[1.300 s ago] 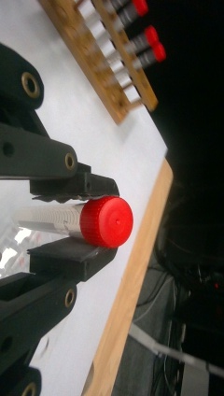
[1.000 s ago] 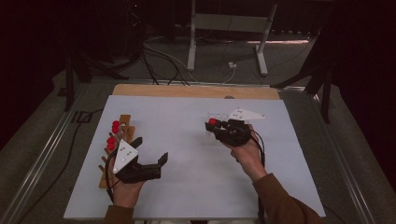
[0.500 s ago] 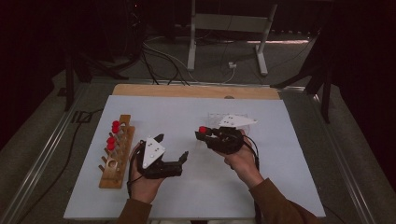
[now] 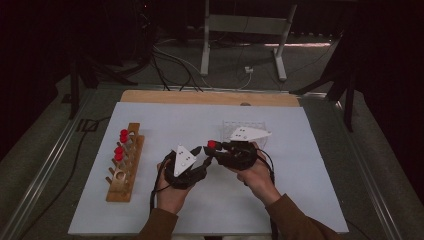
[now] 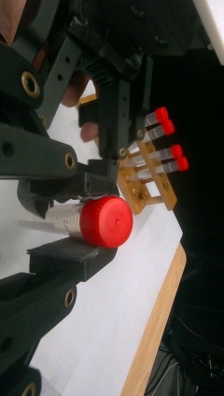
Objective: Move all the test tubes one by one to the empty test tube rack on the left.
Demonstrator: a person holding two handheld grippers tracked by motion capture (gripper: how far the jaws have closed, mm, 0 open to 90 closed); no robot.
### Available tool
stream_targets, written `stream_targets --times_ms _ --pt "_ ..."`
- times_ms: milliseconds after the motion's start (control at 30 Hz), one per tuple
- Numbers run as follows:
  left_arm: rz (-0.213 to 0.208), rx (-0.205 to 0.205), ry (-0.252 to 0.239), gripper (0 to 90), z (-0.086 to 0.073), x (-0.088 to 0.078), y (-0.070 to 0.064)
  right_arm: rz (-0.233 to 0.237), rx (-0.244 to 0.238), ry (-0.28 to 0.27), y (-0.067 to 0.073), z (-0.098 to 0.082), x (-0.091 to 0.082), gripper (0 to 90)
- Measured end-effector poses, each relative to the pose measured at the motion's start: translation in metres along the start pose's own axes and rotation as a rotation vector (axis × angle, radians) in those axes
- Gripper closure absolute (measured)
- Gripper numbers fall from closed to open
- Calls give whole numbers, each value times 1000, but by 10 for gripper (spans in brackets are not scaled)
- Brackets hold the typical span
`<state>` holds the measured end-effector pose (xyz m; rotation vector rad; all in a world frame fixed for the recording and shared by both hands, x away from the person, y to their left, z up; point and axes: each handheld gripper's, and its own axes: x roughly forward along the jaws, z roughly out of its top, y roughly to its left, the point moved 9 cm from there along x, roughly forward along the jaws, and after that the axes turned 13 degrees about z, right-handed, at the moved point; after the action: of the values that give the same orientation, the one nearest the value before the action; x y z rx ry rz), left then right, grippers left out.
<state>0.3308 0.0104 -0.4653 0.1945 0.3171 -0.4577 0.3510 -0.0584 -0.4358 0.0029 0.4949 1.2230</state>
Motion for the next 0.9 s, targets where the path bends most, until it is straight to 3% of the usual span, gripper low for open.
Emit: stream_targets --times_ms 267,400,533,667,900 --pt "-33 13 6 750 -2 4 -5 19 12 0 2 -1 2 699" --pt "-33 15 -1 760 -1 4 -6 19 10 0 1 -1 1 688" --pt "-19 11 8 761 -2 5 0 25 16 -26 0 3 -4 542" --pt "5 -18 15 761 -2 4 11 29 27 -54 -4 5 -13 407" --pt "14 -58 9 760 -3 -6 25 -29 24 -76 -21 1 -31 240"
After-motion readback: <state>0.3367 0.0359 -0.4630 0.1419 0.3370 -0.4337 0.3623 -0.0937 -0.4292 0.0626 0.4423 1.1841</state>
